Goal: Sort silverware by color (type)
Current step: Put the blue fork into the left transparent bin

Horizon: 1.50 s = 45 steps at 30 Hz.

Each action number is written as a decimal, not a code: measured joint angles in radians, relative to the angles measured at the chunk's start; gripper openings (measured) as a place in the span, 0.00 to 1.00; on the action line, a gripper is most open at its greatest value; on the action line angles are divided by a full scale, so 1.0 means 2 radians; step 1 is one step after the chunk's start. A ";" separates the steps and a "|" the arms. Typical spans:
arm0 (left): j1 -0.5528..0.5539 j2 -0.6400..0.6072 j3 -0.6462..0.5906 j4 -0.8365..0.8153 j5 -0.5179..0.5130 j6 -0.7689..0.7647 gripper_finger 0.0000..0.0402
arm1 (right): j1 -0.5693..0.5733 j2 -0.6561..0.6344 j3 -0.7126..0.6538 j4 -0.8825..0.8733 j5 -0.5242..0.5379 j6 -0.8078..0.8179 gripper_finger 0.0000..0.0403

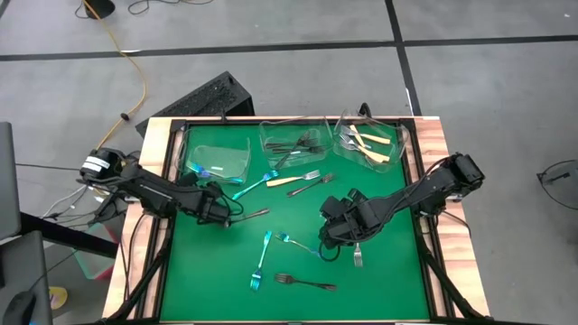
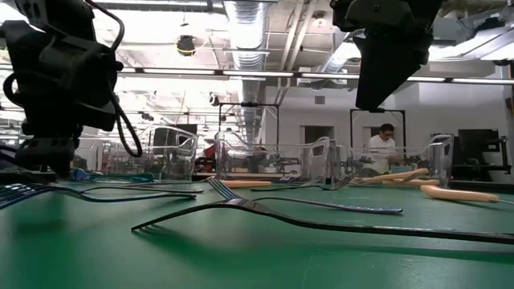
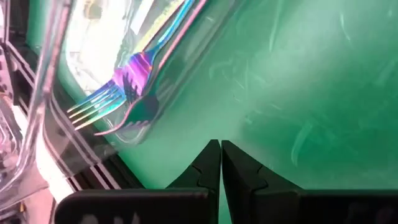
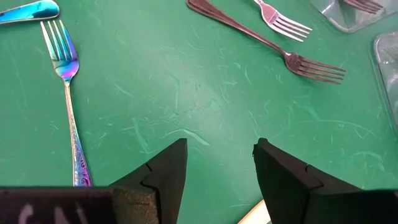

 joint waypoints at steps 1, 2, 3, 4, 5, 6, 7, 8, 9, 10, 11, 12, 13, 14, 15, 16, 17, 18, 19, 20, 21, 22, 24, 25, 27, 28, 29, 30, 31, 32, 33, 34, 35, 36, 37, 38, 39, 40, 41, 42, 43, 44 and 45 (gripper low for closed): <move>0.002 0.000 0.000 0.004 -0.001 0.000 0.00 | 0.000 0.000 0.000 0.000 0.002 0.000 0.51; 0.005 0.000 0.000 0.010 -0.003 -0.001 0.00 | 0.000 0.000 0.000 0.000 0.005 0.000 0.51; 0.008 0.000 0.001 0.013 -0.005 -0.002 0.00 | 0.000 0.000 0.000 0.000 0.006 0.000 0.51; 0.011 0.000 0.001 0.013 -0.007 -0.003 0.00 | 0.000 0.000 0.000 0.000 0.007 0.000 0.51; 0.014 0.000 0.004 0.012 -0.007 -0.003 0.00 | -0.001 0.000 0.000 0.000 0.007 0.000 0.51; 0.017 0.000 0.008 0.012 -0.007 0.000 0.00 | -0.003 0.000 0.000 0.000 0.007 0.000 0.51; 0.018 0.000 0.015 0.012 -0.007 0.003 0.00 | -0.004 0.000 0.000 0.001 0.007 -0.001 0.51; 0.020 0.000 0.022 0.013 -0.006 0.008 0.00 | -0.006 0.000 0.000 0.003 0.010 -0.003 0.51; 0.020 -0.003 0.029 0.013 -0.006 0.013 0.00 | -0.008 0.000 0.000 0.009 0.013 -0.015 0.51; 0.020 -0.005 0.037 0.012 -0.005 0.021 0.00 | -0.010 0.000 0.000 0.022 0.019 -0.035 0.51; 0.020 -0.008 0.048 0.011 -0.005 0.029 0.00 | -0.013 -0.001 0.001 0.036 0.026 -0.060 0.51; 0.020 -0.012 0.061 0.012 -0.006 0.038 0.00 | -0.018 -0.003 0.004 0.048 0.033 -0.086 0.51; 0.020 -0.017 0.074 0.012 -0.007 0.047 0.00 | -0.025 -0.006 0.010 0.059 0.033 -0.110 0.51; 0.020 -0.023 0.087 0.010 -0.011 0.057 0.00 | -0.033 -0.008 0.019 0.067 0.033 -0.136 0.51; 0.020 -0.031 0.102 0.007 -0.015 0.068 0.00 | -0.041 -0.009 0.031 0.072 0.034 -0.161 0.51; 0.020 -0.041 0.115 0.004 -0.020 0.078 0.00 | -0.048 -0.015 0.042 0.073 0.035 -0.185 0.51; 0.020 -0.052 0.129 0.001 -0.025 0.087 0.00 | -0.054 -0.018 0.054 0.075 0.035 -0.212 0.51; 0.020 -0.066 0.141 0.001 -0.031 0.096 0.00 | -0.060 -0.020 0.065 0.079 0.038 -0.243 0.51; 0.020 -0.083 0.150 0.004 -0.038 0.107 0.00 | -0.066 -0.023 0.076 0.088 0.039 -0.274 0.51; 0.018 -0.100 0.159 0.007 -0.043 0.118 0.00 | -0.071 -0.031 0.083 0.094 0.039 -0.306 0.51; 0.017 -0.118 0.166 0.017 -0.047 0.133 0.00 | -0.075 -0.040 0.087 0.096 0.036 -0.335 0.51; 0.016 -0.138 0.170 0.032 -0.053 0.148 0.00 | -0.082 -0.047 0.092 0.098 0.034 -0.363 0.51; 0.010 -0.184 0.169 0.068 -0.058 0.176 0.00 | -0.091 -0.071 0.094 0.113 0.032 -0.408 0.51; 0.007 -0.207 0.167 0.093 -0.058 0.195 0.00 | -0.094 -0.086 0.090 0.114 0.029 -0.425 0.51; 0.003 -0.253 0.161 0.136 -0.052 0.231 0.00 | -0.103 -0.115 0.083 0.110 0.022 -0.446 0.51; 0.001 -0.275 0.158 0.150 -0.046 0.244 0.00 | -0.106 -0.136 0.078 0.113 0.015 -0.452 0.51; 0.000 -0.294 0.156 0.165 -0.041 0.253 0.00 | -0.109 -0.156 0.070 0.111 0.011 -0.453 0.51; 0.000 -0.312 0.155 0.184 -0.037 0.260 0.00 | -0.111 -0.173 0.061 0.105 0.008 -0.455 0.51; 0.000 -0.329 0.153 0.199 -0.033 0.268 0.00 | -0.115 -0.193 0.051 0.109 0.007 -0.454 0.51; 0.000 -0.345 0.147 0.214 -0.027 0.278 0.00 | -0.118 -0.215 0.036 0.115 0.006 -0.452 0.51; 0.000 -0.358 0.140 0.230 -0.018 0.288 0.00 | -0.121 -0.237 0.016 0.118 0.004 -0.447 0.51; 0.000 -0.374 0.133 0.254 -0.010 0.297 0.00 | -0.124 -0.256 -0.005 0.133 0.004 -0.443 0.51; 0.000 -0.390 0.125 0.281 0.000 0.310 0.00 | -0.127 -0.276 -0.025 0.161 0.001 -0.442 0.51; 0.000 -0.401 0.116 0.304 0.012 0.323 0.00 | -0.129 -0.298 -0.049 0.191 -0.008 -0.442 0.51; 0.000 -0.411 0.107 0.322 0.023 0.334 0.00 | -0.130 -0.319 -0.072 0.209 -0.017 -0.441 0.51; 0.000 -0.422 0.103 0.339 0.029 0.342 0.00 | -0.132 -0.336 -0.093 0.229 -0.026 -0.439 0.51; 0.000 -0.434 0.100 0.352 0.036 0.346 0.00 | -0.133 -0.354 -0.111 0.259 -0.034 -0.436 0.51; 0.000 -0.444 0.098 0.353 0.039 0.347 0.00 | -0.134 -0.370 -0.125 0.280 -0.043 -0.430 0.51; 0.000 -0.451 0.097 0.351 0.039 0.346 0.00 | -0.133 -0.385 -0.142 0.287 -0.051 -0.428 0.51; 0.000 -0.459 0.097 0.349 0.039 0.344 0.00 | -0.133 -0.397 -0.157 0.293 -0.057 -0.427 0.51; 0.000 -0.468 0.097 0.343 0.038 0.345 0.00 | -0.131 -0.408 -0.168 0.303 -0.060 -0.427 0.51; 0.000 -0.474 0.097 0.331 0.037 0.345 0.00 | -0.129 -0.419 -0.179 0.310 -0.060 -0.424 0.51; 0.000 -0.476 0.097 0.325 0.035 0.345 0.00 | -0.128 -0.427 -0.192 0.309 -0.060 -0.415 0.51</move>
